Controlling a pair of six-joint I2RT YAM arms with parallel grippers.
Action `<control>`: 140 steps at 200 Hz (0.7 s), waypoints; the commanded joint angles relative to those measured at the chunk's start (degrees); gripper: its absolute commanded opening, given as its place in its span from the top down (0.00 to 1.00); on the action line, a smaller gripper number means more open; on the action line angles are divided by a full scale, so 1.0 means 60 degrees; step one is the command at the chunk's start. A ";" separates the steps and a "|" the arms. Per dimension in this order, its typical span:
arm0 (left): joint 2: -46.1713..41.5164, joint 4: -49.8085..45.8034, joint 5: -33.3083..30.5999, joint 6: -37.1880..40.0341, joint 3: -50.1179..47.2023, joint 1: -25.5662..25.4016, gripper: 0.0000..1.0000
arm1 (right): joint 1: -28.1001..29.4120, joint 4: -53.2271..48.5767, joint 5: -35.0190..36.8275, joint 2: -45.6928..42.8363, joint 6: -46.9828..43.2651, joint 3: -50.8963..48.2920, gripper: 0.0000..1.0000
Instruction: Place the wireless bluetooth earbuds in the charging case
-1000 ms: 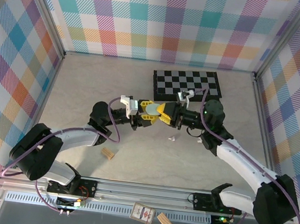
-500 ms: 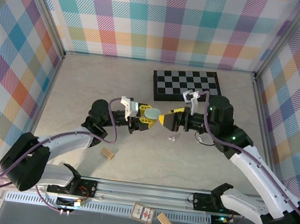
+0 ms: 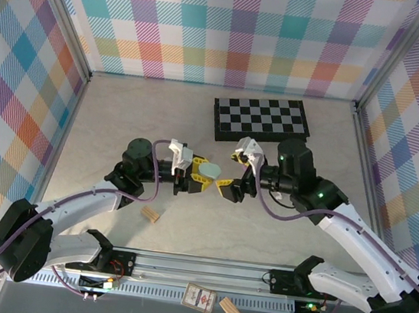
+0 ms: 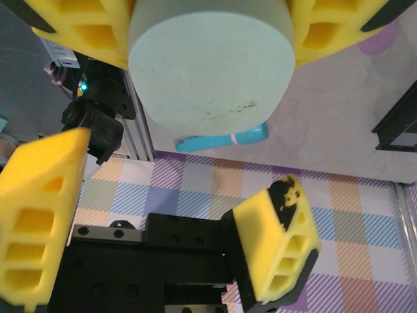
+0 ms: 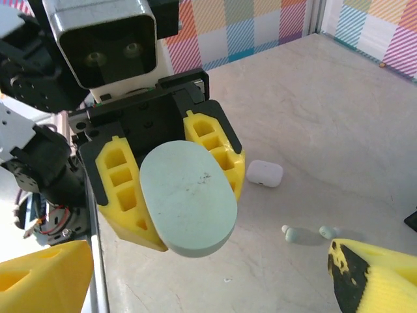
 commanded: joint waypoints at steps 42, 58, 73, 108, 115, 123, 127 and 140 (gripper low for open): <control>-0.0236 -0.0282 0.0464 0.0184 0.0427 -0.0111 0.65 | 0.0205 0.0521 0.1153 0.0568 -0.0266 0.0432 0.08; -0.0265 -0.0432 0.0490 0.0329 0.0399 -0.0111 0.65 | 0.0207 0.0748 0.1535 0.0502 -0.0059 0.0350 0.08; -0.0319 -0.0653 0.0474 0.0518 0.0383 -0.0111 0.65 | 0.0196 0.0908 0.1777 0.0354 0.0106 0.0271 0.08; -0.0406 -0.0802 0.0538 0.0675 0.0390 -0.0122 0.65 | 0.0188 0.0961 0.2645 -0.0003 0.0358 0.0195 0.08; -0.0382 -0.0788 0.0532 0.0682 0.0405 -0.0122 0.65 | 0.0191 0.0919 0.2764 -0.0026 0.0392 0.0209 0.08; -0.0380 -0.0765 0.0565 0.0678 0.0412 -0.0122 0.66 | 0.0184 0.0913 0.2858 -0.0043 0.0453 0.0210 0.09; -0.0356 -0.0760 0.0587 0.0670 0.0412 -0.0122 0.65 | 0.0190 0.0918 0.2891 -0.0056 0.0489 0.0208 0.09; -0.0324 -0.0745 0.0633 0.0684 0.0427 -0.0122 0.65 | 0.0192 0.1018 0.2940 -0.0088 0.0663 0.0170 0.09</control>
